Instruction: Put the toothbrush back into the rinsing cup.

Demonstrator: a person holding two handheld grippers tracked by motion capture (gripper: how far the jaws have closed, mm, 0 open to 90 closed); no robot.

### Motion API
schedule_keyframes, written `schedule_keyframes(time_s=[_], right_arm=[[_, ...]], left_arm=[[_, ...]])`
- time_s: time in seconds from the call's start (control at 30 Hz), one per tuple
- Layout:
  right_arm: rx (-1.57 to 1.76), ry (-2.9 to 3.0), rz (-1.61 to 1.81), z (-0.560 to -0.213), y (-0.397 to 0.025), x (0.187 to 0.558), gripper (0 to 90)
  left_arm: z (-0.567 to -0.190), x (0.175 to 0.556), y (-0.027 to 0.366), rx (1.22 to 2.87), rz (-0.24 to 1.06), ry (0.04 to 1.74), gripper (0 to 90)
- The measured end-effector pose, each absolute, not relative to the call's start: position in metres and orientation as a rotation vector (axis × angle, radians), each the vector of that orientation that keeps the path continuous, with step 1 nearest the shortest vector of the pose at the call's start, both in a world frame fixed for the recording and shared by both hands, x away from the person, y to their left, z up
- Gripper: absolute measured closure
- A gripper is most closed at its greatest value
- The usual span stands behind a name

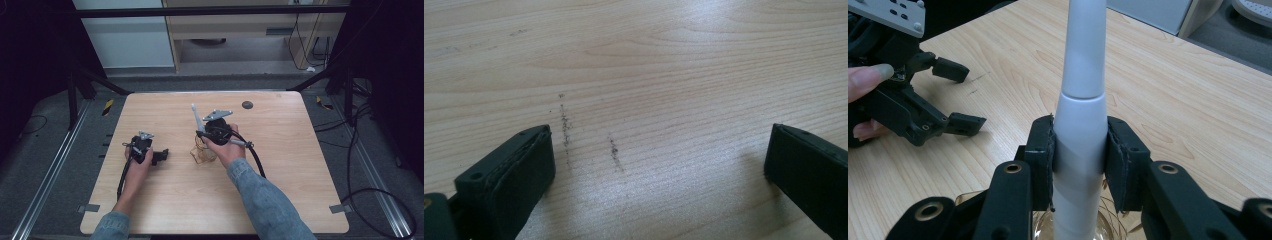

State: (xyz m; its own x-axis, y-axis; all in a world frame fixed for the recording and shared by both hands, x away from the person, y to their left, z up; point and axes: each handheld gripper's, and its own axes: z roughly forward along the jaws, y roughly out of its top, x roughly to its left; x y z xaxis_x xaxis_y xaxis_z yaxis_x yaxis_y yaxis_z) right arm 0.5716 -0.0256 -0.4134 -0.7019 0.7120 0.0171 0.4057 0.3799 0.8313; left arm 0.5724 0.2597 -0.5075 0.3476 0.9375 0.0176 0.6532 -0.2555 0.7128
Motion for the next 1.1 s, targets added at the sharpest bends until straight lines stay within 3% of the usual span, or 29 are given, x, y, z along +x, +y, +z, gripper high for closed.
schedule_keyframes(time_s=[1.1], right_arm=[[0.969,2.322,1.206,-0.4132,-0.0167,0.5774,66.4]], left_arm=[[-0.5074,0.5724,0.2598,2.003,0.599,1.381,0.0]])
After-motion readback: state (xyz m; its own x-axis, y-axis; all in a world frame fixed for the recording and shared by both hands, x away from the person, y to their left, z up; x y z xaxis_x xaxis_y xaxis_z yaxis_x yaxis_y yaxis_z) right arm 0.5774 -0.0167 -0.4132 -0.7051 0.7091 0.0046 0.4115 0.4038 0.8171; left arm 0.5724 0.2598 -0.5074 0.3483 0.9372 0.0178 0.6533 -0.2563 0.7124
